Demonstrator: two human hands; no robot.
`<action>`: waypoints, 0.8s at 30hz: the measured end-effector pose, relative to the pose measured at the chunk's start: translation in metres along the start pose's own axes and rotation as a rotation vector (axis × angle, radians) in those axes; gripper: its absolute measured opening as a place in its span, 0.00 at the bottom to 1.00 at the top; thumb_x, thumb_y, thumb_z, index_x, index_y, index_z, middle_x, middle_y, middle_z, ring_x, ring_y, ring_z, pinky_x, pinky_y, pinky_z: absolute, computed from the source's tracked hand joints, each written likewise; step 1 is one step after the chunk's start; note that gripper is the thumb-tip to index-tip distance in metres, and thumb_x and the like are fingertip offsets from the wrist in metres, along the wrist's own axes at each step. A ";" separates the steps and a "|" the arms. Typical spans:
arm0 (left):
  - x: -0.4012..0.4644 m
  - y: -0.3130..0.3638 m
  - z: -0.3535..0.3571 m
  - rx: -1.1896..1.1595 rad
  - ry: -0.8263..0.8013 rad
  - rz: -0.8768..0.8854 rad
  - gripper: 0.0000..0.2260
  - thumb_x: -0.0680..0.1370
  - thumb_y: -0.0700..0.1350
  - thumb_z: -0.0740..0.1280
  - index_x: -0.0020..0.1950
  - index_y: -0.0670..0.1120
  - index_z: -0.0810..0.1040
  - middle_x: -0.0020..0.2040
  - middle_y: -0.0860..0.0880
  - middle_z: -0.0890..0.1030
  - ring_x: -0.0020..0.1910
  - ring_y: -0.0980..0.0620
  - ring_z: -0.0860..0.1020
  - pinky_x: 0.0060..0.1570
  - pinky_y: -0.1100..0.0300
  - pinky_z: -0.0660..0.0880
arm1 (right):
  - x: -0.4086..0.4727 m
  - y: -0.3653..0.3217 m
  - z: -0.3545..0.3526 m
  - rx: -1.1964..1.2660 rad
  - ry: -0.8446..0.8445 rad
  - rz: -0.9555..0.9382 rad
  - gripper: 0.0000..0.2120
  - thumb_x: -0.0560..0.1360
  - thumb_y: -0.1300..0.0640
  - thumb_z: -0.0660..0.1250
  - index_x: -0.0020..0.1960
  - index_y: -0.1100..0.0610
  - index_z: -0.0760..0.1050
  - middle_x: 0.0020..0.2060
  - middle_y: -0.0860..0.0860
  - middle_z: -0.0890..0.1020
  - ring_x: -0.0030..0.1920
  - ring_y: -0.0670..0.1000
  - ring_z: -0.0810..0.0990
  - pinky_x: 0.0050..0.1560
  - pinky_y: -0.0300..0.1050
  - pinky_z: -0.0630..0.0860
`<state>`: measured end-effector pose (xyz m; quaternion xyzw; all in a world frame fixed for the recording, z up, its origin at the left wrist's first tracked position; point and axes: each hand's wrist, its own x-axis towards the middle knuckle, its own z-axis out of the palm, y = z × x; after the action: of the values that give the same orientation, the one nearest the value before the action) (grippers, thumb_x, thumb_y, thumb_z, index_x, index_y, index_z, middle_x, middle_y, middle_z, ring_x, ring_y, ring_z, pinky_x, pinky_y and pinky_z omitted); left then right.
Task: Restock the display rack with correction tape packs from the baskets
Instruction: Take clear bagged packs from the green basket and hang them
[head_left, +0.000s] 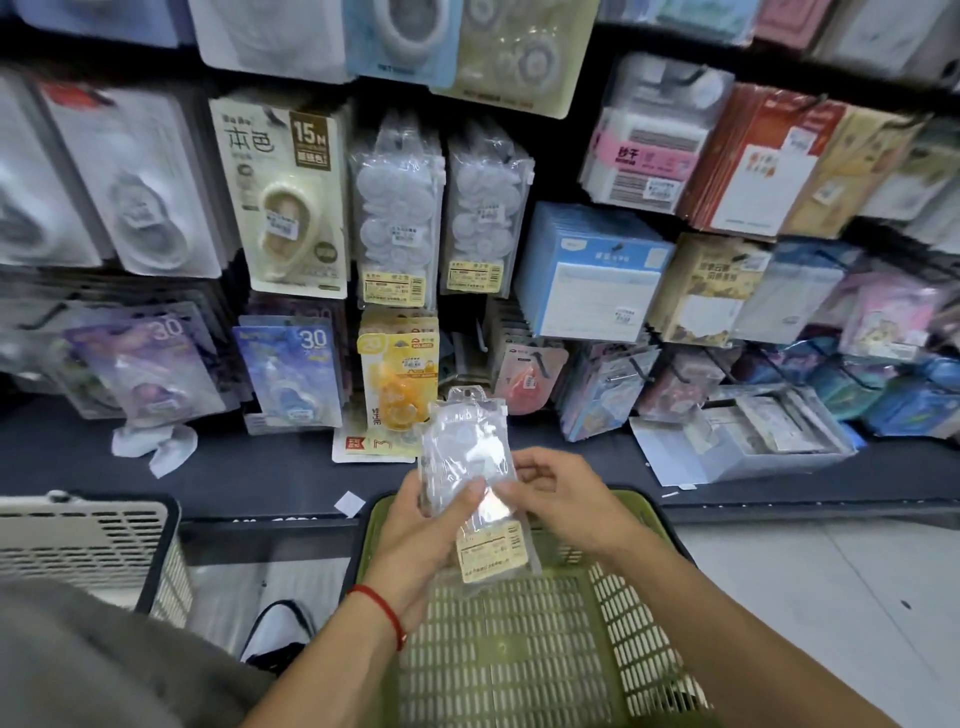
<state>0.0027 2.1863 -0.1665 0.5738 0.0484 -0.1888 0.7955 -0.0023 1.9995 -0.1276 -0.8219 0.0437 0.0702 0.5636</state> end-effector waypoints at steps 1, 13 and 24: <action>-0.002 0.011 0.002 -0.008 0.006 0.034 0.25 0.71 0.57 0.76 0.66 0.53 0.78 0.57 0.51 0.88 0.55 0.49 0.87 0.48 0.52 0.83 | 0.002 -0.008 -0.001 0.039 -0.008 -0.018 0.10 0.79 0.59 0.75 0.59 0.55 0.83 0.52 0.55 0.88 0.48 0.49 0.86 0.52 0.43 0.83; 0.020 0.165 -0.007 0.335 0.221 0.462 0.19 0.83 0.57 0.67 0.71 0.50 0.74 0.65 0.45 0.82 0.63 0.42 0.82 0.60 0.42 0.80 | 0.058 -0.124 -0.042 0.177 0.182 -0.274 0.03 0.82 0.61 0.69 0.54 0.55 0.79 0.36 0.44 0.88 0.36 0.41 0.86 0.33 0.34 0.78; 0.025 0.185 -0.022 0.461 0.414 0.624 0.14 0.83 0.60 0.65 0.66 0.63 0.66 0.53 0.69 0.71 0.44 0.86 0.70 0.46 0.68 0.67 | 0.080 -0.151 -0.056 0.222 0.261 -0.369 0.03 0.81 0.61 0.70 0.54 0.57 0.79 0.45 0.58 0.88 0.49 0.61 0.88 0.56 0.63 0.82</action>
<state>0.0945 2.2509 -0.0154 0.7493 -0.0122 0.1735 0.6390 0.1029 2.0026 0.0184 -0.7511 -0.0273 -0.1460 0.6433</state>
